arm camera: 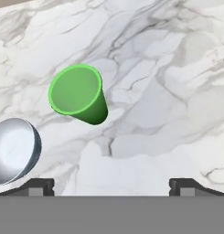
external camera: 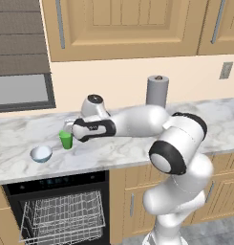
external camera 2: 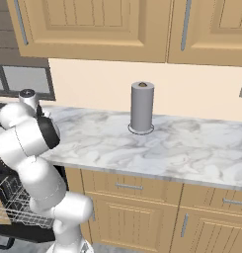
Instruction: Pick up the cup and bowl from the counter, place them in the dishwasher, and close the dishwasher door.
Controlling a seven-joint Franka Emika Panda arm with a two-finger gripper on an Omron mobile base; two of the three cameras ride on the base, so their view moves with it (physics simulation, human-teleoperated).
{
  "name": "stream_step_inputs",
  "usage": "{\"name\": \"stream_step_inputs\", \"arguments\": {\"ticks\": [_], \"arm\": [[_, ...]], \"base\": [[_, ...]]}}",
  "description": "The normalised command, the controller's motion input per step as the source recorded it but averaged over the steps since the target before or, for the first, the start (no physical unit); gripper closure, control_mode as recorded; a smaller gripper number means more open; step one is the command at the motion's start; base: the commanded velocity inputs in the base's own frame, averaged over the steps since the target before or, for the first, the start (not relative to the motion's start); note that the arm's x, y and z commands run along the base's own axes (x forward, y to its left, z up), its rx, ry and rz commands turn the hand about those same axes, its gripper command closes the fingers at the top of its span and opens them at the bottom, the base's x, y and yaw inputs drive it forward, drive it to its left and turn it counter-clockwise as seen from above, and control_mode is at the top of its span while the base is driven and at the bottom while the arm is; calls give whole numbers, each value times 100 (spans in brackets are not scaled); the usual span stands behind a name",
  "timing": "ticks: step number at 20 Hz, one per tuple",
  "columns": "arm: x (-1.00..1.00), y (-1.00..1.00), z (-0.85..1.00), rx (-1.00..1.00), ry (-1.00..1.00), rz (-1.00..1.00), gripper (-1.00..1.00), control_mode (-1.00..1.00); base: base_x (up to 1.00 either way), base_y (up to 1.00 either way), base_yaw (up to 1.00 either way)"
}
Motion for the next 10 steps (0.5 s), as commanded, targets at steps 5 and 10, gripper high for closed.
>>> {"name": "stream_step_inputs", "arguments": {"ticks": [5, 10], "arm": [[32, 7, -2, 0, 0, 0, -100, -100], [28, 11, -16, 0, 0, 0, -100, -100]], "base": [[0, 0, 0], [0, 0, 0]]}}
